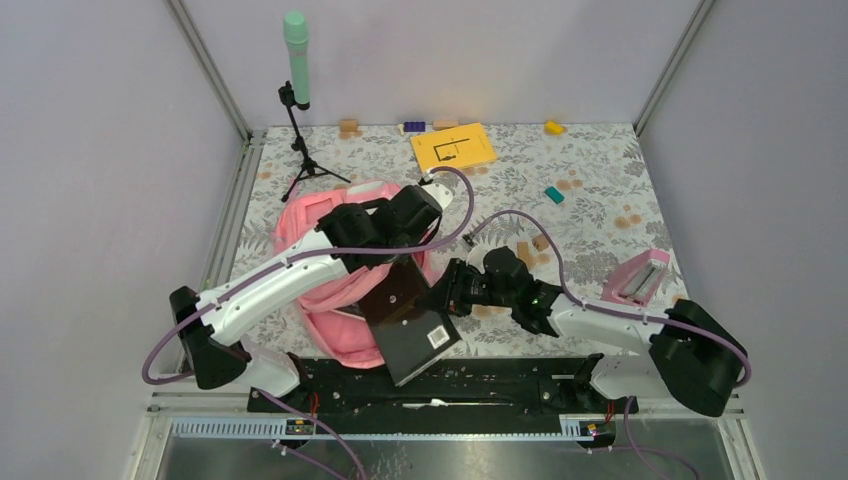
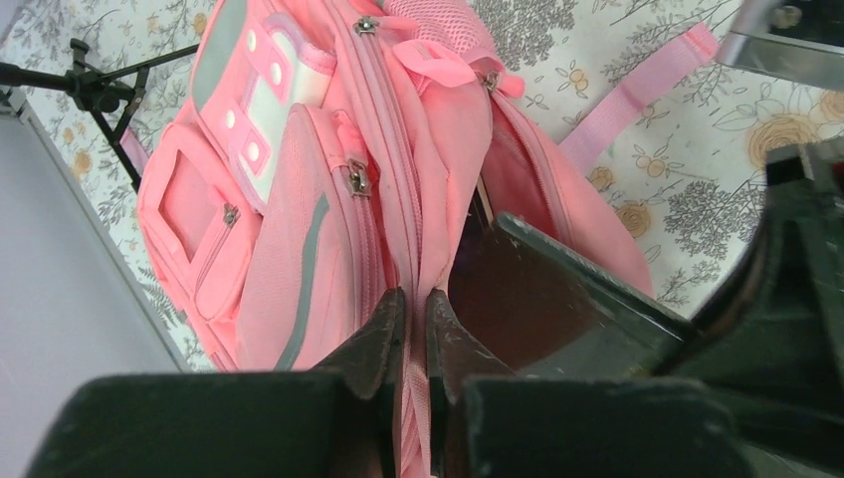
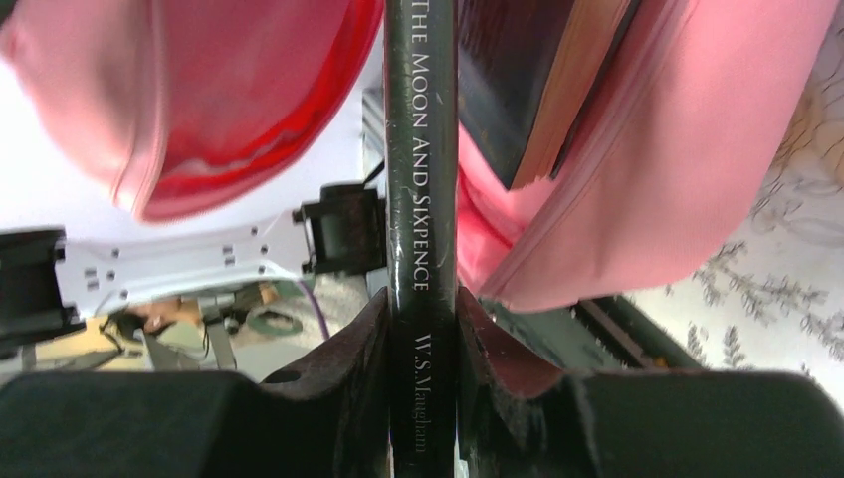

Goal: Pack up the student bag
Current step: Place the book in the student bag.

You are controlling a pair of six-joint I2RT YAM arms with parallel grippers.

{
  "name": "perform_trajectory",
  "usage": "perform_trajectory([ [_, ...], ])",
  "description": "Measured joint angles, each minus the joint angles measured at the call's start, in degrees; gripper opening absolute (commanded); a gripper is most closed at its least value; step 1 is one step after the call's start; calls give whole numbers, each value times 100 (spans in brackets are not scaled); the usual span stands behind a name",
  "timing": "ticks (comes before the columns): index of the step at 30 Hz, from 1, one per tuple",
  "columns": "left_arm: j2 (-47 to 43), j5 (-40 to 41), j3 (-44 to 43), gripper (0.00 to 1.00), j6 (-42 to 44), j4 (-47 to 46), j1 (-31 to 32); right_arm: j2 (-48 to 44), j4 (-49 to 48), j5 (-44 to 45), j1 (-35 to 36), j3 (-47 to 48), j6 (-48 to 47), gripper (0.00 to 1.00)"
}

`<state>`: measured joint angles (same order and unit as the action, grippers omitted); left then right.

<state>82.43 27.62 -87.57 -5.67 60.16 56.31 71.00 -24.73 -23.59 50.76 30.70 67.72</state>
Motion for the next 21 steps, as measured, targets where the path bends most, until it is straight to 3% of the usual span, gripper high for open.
perform_trajectory([
  [12, -824, -501, 992, 0, 140, -1025, -275, 2221, -2181, 1447, 144, 452, 723, 0],
  [21, -1163, -782, 1327, 0, 155, -1429, -422, 2796, -1742, 2555, 181, 1458, 92, 0],
])
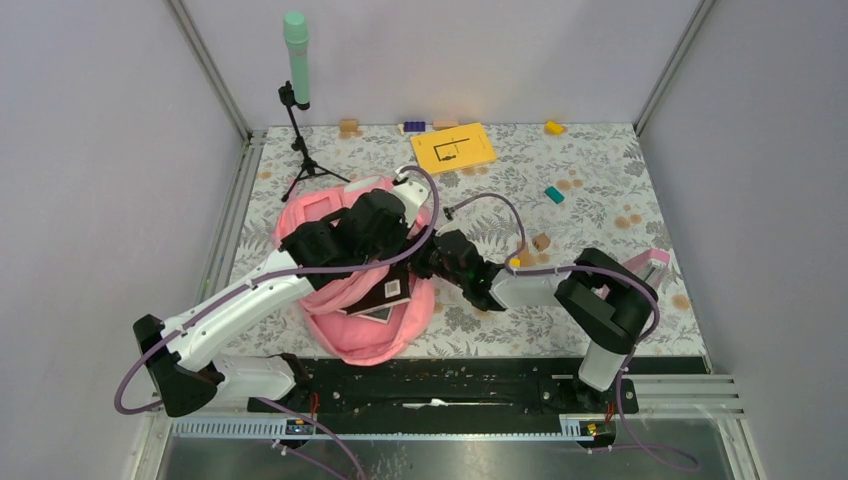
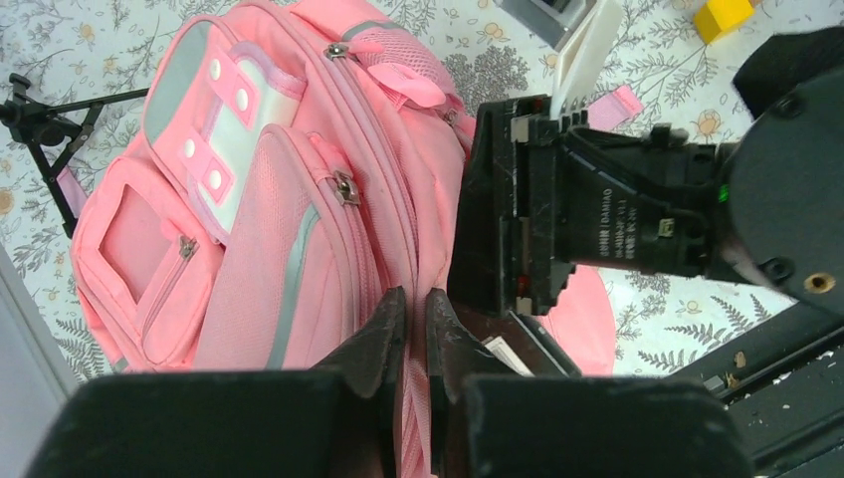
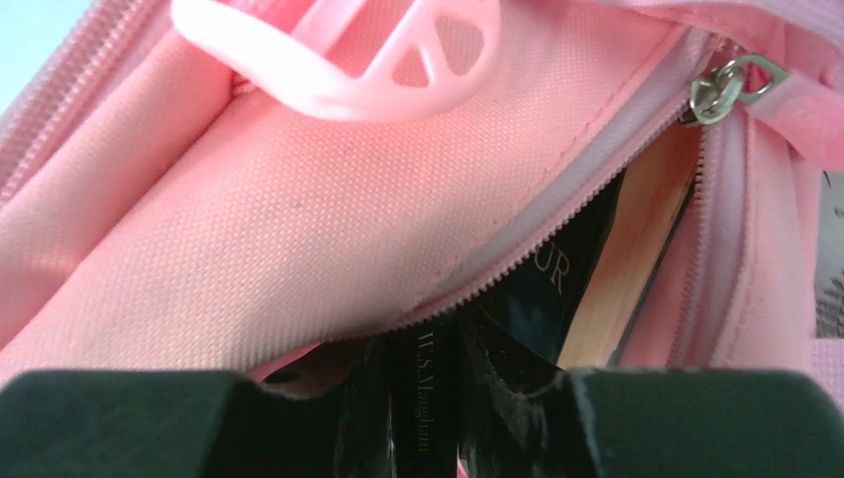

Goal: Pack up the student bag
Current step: Place the book in the student bag.

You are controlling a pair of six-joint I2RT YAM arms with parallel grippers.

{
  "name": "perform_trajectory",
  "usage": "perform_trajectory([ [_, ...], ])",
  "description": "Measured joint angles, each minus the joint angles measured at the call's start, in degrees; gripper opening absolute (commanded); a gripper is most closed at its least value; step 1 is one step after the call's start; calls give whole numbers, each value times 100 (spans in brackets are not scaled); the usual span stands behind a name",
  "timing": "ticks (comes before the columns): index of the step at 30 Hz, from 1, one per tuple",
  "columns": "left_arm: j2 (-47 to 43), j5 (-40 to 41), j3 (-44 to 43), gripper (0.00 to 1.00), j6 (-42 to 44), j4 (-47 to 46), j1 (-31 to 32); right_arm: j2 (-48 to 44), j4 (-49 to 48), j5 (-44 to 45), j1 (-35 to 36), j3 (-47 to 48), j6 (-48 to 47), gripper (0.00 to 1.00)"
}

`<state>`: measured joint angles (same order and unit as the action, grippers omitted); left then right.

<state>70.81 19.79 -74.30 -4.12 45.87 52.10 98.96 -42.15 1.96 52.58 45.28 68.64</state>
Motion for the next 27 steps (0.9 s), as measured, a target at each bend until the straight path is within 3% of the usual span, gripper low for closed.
perform_trajectory([
  [7, -92, -70, 184, 0, 7, -227, -162, 745, -118, 485, 74, 737, -136, 2],
  [9, -94, -72, 184, 0, 4, -232, -195, 824, -142, 627, 120, 839, -214, 15],
  [14, -101, -133, 184, 0, 4, -247, -232, 769, 15, 1099, 260, 859, -643, 59],
  [19, -101, -197, 186, 0, 4, -260, -295, 656, 581, 1561, 271, 765, -1366, 91],
  [27, -199, -258, 236, 0, 0, -282, -393, 7, 1244, 1849, 315, 623, -2997, 98],
])
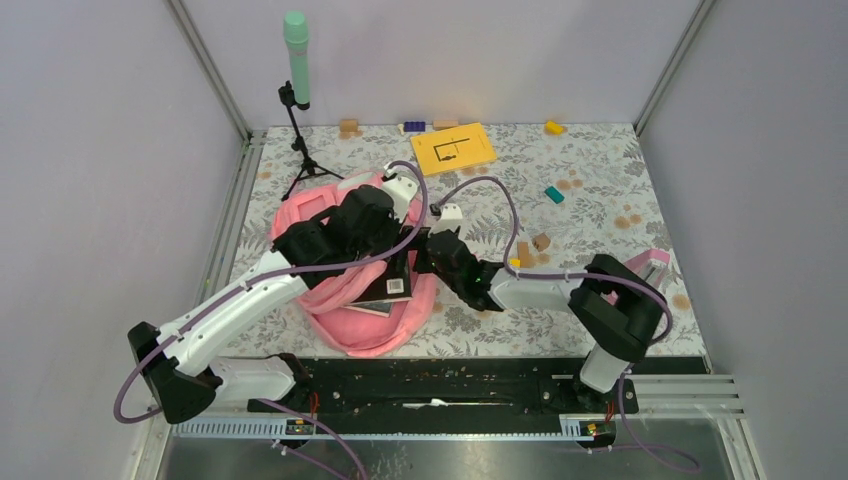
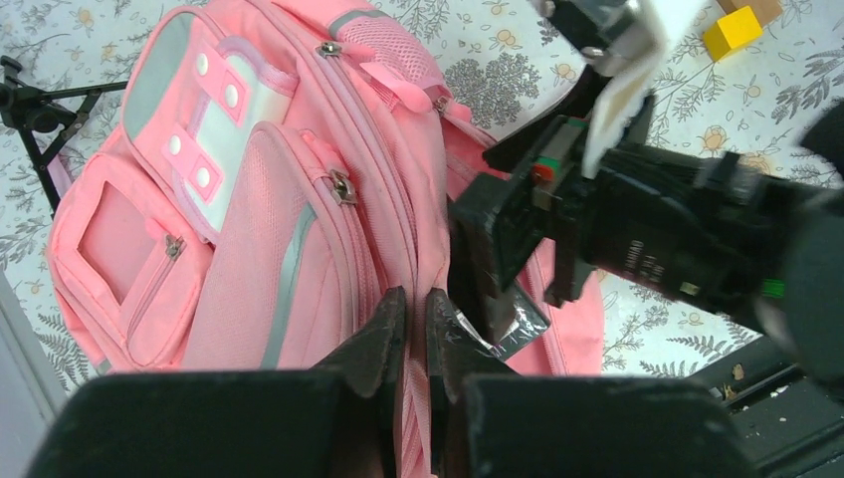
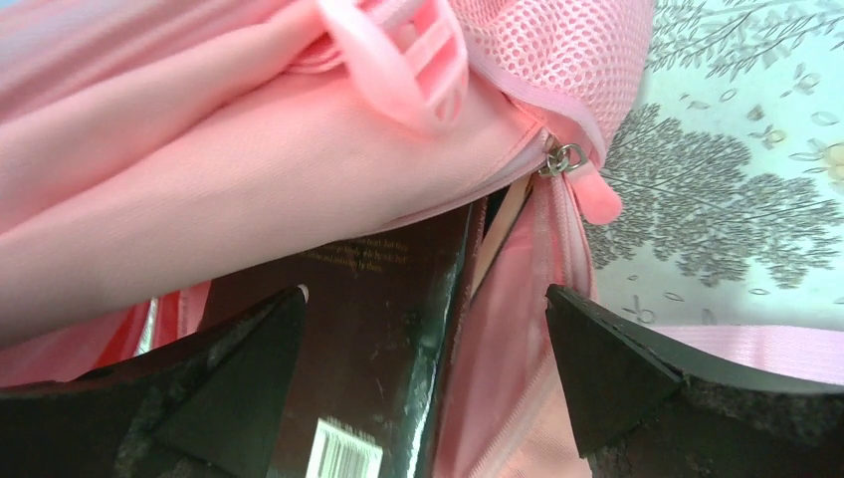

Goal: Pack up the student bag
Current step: Place the book in the student bag.

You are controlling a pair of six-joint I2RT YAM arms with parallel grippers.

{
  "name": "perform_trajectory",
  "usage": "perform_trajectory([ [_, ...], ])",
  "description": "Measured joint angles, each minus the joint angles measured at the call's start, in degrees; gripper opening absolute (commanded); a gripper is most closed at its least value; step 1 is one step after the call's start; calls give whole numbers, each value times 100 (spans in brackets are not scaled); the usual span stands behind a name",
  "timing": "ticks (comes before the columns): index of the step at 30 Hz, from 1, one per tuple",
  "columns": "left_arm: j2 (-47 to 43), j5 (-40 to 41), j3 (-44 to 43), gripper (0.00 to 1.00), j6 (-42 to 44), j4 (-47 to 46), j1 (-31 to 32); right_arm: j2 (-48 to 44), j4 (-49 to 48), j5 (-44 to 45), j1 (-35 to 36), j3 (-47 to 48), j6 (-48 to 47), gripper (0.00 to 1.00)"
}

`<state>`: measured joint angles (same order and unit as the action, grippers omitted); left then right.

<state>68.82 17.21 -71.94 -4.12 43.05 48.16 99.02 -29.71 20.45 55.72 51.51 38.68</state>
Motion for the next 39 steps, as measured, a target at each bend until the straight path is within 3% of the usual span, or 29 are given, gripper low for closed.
perform_trajectory([
  [14, -221, -120, 236, 0, 55, -146, -90, -2114, 566, 101, 46, -1156, -1488, 100],
  [17, -356, -133, 387, 0, 96, -227, -140, -2243, 1432, 116, -149, -734, -1847, 100],
  [22, -400, -514, 531, 1, -44, -280, -581, -1932, 2927, -170, -1198, 577, -2081, 100],
  [24, -496, -804, 754, 16, -52, -396, -776, -1799, 3298, -293, -1576, 977, -2138, 100],
  [28, -955, -1464, 1394, 74, 17, -409, -966, -1064, 3845, -688, -2063, 1965, -2124, 100],
  [30, -1176, -1766, 1543, 90, 101, -380, -1019, -542, 4009, -861, -2201, 2459, -2090, 100],
  [33, -1456, -2184, 1617, 97, 133, -431, -1141, 369, 4210, -1078, -2354, 3300, -2000, 100],
  [39, -1521, -2673, 1617, 99, 28, -717, -1613, 2087, 4382, -1698, -2673, 4905, -1392, 99],
])
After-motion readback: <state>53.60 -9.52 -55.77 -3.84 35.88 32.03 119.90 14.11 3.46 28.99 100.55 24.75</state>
